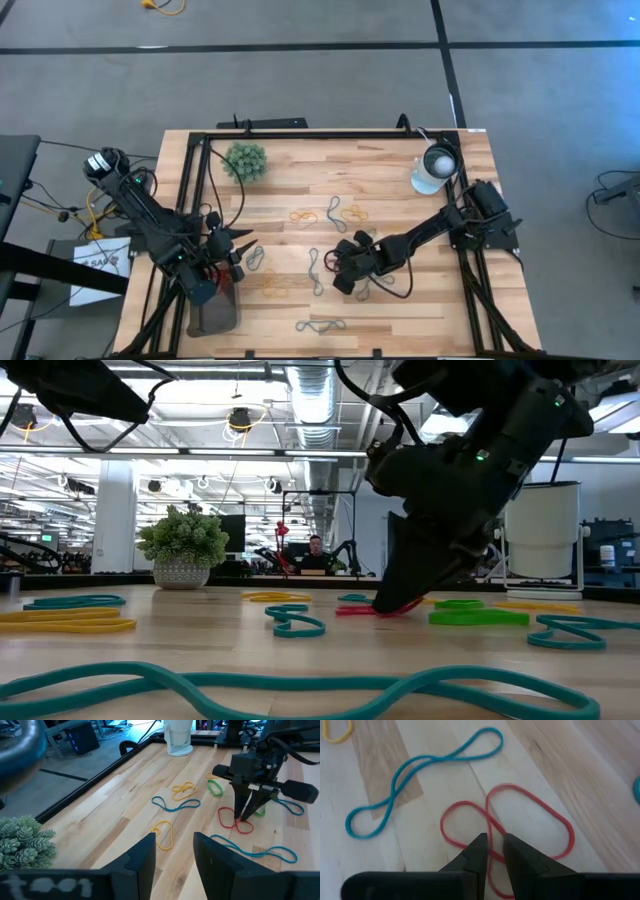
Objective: Pick and place items into bin
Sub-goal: Put the red rubber band into the black bin
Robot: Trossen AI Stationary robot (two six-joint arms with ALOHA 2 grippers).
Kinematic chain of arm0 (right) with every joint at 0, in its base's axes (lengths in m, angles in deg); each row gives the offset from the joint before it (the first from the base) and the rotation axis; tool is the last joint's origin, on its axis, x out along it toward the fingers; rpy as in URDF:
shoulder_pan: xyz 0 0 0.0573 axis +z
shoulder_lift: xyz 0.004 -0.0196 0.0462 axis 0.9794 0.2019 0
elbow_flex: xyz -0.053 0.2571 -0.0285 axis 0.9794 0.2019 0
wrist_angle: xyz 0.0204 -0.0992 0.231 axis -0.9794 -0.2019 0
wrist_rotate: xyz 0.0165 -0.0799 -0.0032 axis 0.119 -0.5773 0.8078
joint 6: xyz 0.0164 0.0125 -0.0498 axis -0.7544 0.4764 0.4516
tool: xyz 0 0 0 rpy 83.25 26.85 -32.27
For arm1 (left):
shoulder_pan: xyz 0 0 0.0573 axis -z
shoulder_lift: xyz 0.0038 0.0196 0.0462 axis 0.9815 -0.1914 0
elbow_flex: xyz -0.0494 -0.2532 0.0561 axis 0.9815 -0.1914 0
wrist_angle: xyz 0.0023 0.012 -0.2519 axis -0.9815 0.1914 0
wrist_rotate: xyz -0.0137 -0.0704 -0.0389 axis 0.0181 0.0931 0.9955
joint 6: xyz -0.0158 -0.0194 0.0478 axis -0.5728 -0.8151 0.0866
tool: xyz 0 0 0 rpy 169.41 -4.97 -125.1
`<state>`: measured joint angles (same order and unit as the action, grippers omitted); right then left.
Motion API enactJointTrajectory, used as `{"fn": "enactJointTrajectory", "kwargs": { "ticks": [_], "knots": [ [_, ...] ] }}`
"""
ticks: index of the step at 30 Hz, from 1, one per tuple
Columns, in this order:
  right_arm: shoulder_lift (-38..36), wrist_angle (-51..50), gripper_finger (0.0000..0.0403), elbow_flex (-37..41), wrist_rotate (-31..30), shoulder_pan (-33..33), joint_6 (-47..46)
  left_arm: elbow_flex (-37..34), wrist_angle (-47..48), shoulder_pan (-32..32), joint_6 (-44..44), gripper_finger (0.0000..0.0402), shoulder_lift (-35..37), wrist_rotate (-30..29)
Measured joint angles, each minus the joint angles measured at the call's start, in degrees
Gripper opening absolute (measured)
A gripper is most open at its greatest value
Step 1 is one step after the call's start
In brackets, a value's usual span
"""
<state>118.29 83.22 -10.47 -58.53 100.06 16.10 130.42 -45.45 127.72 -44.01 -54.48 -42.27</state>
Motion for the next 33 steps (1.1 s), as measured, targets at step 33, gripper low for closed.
{"fn": "enactJointTrajectory", "kwargs": {
  "ticks": [33],
  "knots": [
    [-1.6,2.8,0.0001,-11.3,-0.2,0.4,16.2,0.0,-10.5,-0.3,4.9,0.0124,-0.8,2.2]
  ]
}}
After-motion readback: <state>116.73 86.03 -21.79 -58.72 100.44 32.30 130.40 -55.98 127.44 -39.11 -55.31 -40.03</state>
